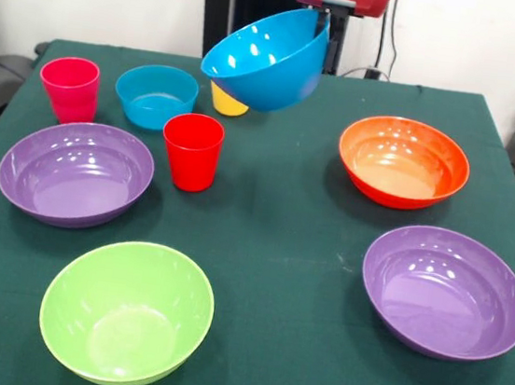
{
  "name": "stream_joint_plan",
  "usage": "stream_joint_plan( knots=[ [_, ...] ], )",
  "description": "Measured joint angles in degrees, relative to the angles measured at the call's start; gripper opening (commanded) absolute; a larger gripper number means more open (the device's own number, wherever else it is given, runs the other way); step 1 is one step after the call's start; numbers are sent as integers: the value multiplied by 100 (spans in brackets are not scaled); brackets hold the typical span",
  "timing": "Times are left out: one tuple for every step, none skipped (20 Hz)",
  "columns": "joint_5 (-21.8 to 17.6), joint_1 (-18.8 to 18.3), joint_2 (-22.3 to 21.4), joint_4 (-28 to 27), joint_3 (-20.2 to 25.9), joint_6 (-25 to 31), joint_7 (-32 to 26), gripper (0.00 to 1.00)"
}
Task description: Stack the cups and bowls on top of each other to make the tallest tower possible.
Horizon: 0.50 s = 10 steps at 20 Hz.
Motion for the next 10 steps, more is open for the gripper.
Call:
stream_joint_plan(
  knots=[
    [0, -2, 0, 0, 3, 11, 0, 0],
    [1, -2, 1, 0, 9, 21, 0, 0],
    [0, -1, 0, 1, 15, 33, 0, 0],
    [1, -4, 1, 0, 31, 57, 0, 0],
    [1, -6, 0, 0, 38, 70, 0, 0],
    [1, -9, 0, 0, 45, 84, 0, 0],
    [0, -14, 0, 0, 55, 99, 0, 0],
    [0, -17, 0, 0, 59, 105, 0, 0],
    [0, -22, 1, 0, 68, 119, 0, 0],
    [0, -28, 0, 0, 75, 136, 0, 0]
  ],
)
